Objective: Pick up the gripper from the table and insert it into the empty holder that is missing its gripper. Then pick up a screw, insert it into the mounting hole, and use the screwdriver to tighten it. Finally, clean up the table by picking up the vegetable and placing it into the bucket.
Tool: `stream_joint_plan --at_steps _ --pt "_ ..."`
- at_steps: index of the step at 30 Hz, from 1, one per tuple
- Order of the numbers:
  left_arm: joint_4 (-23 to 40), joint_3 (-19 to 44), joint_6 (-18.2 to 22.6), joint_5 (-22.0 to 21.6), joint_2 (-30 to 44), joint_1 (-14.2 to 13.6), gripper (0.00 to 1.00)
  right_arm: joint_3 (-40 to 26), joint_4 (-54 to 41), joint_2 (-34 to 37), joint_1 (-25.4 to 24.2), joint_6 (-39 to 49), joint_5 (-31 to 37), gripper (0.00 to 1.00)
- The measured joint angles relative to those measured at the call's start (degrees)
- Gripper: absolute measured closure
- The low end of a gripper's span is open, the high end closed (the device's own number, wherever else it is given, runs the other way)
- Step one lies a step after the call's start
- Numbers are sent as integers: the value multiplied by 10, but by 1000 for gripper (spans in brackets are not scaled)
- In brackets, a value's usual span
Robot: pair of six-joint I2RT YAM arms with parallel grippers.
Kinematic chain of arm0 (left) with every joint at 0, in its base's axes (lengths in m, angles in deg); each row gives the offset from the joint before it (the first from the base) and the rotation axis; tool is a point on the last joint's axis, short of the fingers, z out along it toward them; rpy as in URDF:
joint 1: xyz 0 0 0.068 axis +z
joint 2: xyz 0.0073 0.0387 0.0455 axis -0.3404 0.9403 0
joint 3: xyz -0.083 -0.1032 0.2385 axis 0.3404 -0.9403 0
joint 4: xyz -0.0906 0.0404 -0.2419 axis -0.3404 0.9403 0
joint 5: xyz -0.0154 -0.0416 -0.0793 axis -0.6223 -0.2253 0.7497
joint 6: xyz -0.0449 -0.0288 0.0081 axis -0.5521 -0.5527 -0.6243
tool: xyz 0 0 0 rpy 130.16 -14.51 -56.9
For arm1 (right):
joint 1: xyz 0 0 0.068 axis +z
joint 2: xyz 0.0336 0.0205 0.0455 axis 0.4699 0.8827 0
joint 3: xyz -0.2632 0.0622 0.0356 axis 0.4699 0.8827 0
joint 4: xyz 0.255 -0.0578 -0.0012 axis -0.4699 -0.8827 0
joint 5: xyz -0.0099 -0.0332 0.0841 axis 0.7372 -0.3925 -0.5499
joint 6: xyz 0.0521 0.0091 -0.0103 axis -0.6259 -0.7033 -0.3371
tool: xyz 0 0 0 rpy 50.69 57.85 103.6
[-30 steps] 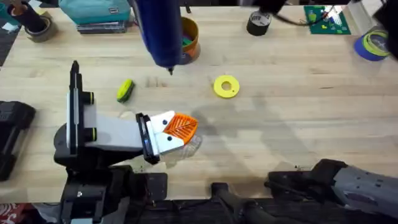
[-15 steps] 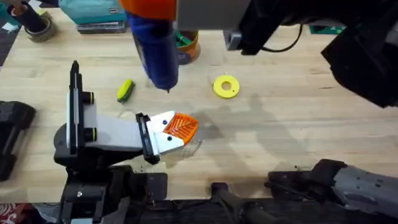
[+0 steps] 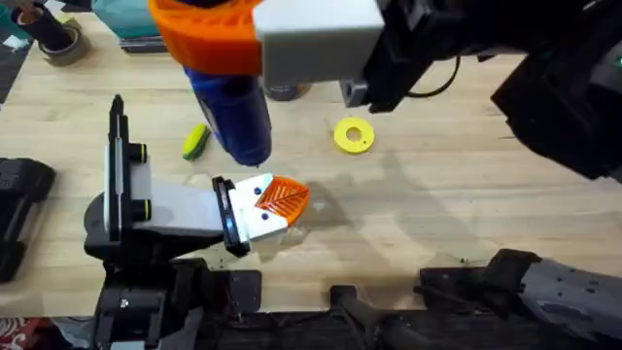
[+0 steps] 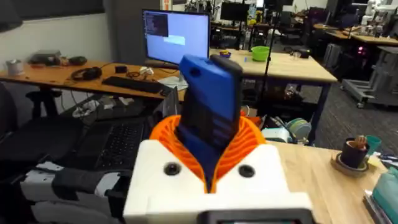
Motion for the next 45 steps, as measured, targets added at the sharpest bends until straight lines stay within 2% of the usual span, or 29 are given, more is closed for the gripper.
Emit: stream_joint_plan --at_steps 23,33,45 --pt "0 0 0 0 0 0 997 44 3 1 5 34 0 976" --pt "0 0 0 0 0 0 997 46 21 33 16 46 0 976" --pt "0 0 0 0 0 0 997 46 23 34 19 48 0 977"
